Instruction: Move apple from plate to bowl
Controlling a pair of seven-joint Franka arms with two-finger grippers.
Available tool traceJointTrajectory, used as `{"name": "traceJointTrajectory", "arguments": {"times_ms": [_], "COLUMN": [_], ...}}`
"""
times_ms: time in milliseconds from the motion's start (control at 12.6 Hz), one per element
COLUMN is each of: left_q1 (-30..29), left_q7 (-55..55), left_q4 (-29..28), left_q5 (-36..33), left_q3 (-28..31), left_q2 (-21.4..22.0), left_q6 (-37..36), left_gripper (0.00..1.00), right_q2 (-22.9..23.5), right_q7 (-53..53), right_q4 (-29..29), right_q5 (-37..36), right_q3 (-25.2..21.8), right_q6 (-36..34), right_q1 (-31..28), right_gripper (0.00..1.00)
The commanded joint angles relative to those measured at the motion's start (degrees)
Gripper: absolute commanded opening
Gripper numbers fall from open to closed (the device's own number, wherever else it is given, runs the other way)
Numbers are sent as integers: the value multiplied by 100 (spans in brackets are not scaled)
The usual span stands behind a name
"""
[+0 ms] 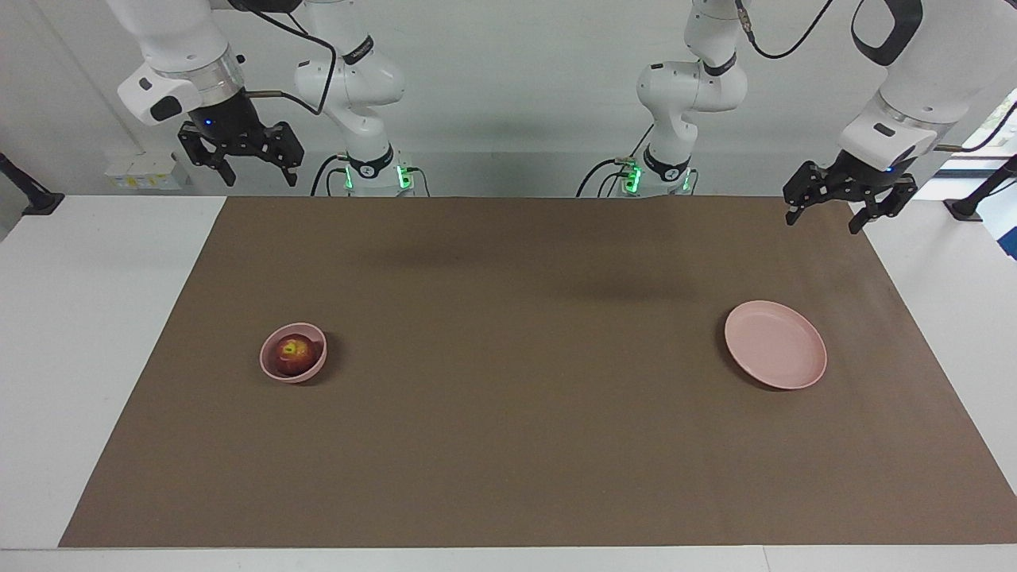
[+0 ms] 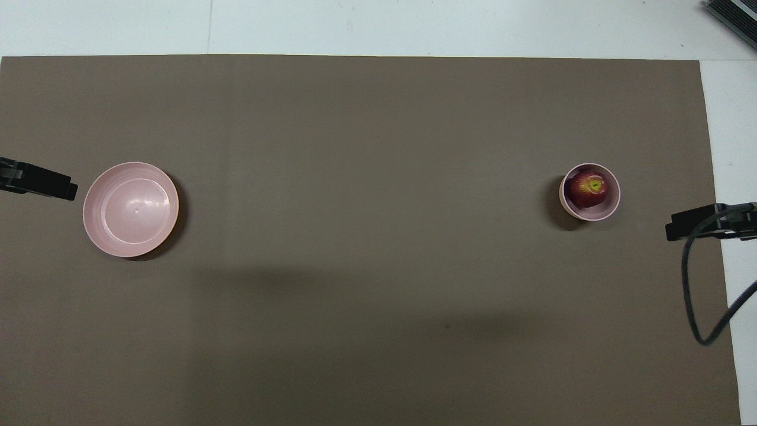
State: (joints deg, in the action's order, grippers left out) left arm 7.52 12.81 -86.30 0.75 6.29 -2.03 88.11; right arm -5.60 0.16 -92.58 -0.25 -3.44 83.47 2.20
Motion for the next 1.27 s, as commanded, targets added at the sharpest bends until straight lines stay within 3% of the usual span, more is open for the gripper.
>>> {"name": "traceJointTrajectory", "arguments": {"times_ms": [0,476,1189], "left_q1": [-5,-532,-419], "left_q7": [-41,-50,-33], "left_q4": [-377,-177,-256], "left_q5": [22,57,49], "left_q3": [22,-408,-426], "left_q2": [264,186,239], "left_q6": [4,-12,-57], "left_gripper": [100,100,100], "right_q2": [-196,-275,-196], "right_q7": [-121,-315,-271], "right_q4": [-226,-375,-182], "right_q5": [114,-80,-36], "right_q3": [1,19,36], "right_q6": [55,99,46], "right_q1": [-132,-115,-123], "right_gripper": [100,100,100]}}
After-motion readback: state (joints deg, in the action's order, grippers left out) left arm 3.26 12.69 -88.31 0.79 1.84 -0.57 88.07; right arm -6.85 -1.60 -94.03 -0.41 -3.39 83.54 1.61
